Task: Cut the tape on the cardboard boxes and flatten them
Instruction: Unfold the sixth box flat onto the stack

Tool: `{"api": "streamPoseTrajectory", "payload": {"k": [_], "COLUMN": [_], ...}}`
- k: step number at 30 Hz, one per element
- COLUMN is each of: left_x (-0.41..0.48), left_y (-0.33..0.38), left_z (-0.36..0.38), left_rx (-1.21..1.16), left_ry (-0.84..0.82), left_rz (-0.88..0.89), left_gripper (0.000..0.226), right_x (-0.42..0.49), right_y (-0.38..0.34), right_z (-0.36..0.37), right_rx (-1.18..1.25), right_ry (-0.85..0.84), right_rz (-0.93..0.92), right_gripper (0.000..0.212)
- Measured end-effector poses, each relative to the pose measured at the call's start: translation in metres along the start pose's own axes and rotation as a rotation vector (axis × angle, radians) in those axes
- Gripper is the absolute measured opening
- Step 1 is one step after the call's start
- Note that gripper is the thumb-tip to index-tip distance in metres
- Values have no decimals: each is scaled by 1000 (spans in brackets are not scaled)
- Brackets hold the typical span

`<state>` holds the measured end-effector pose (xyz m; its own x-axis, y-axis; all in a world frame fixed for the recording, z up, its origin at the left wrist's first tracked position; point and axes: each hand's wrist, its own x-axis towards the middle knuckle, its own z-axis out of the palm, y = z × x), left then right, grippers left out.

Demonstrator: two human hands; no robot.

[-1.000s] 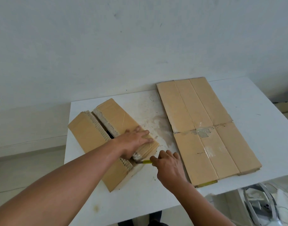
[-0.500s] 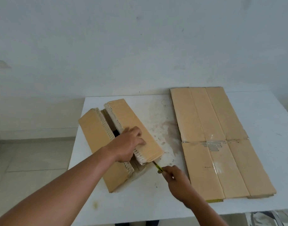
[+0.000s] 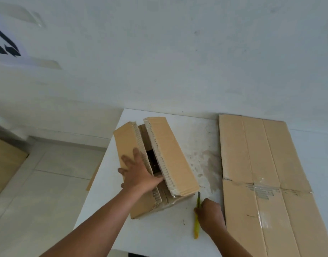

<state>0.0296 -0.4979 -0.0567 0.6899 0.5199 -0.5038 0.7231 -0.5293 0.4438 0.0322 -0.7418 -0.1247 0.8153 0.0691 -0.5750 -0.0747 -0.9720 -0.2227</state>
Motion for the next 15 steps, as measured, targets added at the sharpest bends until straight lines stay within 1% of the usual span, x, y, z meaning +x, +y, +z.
{"api": "streamPoseTrajectory", "payload": {"k": [2, 3, 5, 7, 8, 9, 10, 11, 12, 13, 14, 15], "left_x": [-2, -3, -5, -4, -3, -2, -2, -2, -2, -2, 0, 1], "left_y": [0, 0, 0, -5, -6, -8, -9, -9, -10, -10, -13, -15], "left_z": [-3, -6, -12, -15, -17, -19, -22, -25, -29, -33, -38, -43], "left_rx": [-15, -30, -69, -106, -127, -157, -197, -244, -294, -344, -397, -450], "left_ry": [10, 13, 15, 20, 26, 33, 39, 41, 37, 32, 20, 8], "left_rz": [18, 25, 40, 65, 85, 113, 144, 174, 196, 215, 223, 228], "left_gripper": [142, 140, 136, 129, 125, 121, 116, 112, 107, 101, 96, 91], "right_x": [3, 3, 3, 1, 1, 1, 1, -1, -3, -4, -6, -7], "right_y": [-2, -4, -12, -26, -36, -46, -57, -69, -79, -86, -92, -96], "right_z": [-13, -22, -43, -65, -75, -81, -83, -81, -78, -72, -67, -64], "right_rx": [-48, 8, 298, 563, 600, 563, 459, 325, 176, 44, -37, -57], "right_ry": [-6, 30, 154, 233, 215, 145, 69, 5, -25, -25, -4, 22], "right_rz": [-18, -5, 5, -65, -137, -215, -271, -308, -327, -319, -293, -247], "right_gripper": [25, 27, 30, 33, 45, 71, 98, 120, 135, 142, 142, 138]}}
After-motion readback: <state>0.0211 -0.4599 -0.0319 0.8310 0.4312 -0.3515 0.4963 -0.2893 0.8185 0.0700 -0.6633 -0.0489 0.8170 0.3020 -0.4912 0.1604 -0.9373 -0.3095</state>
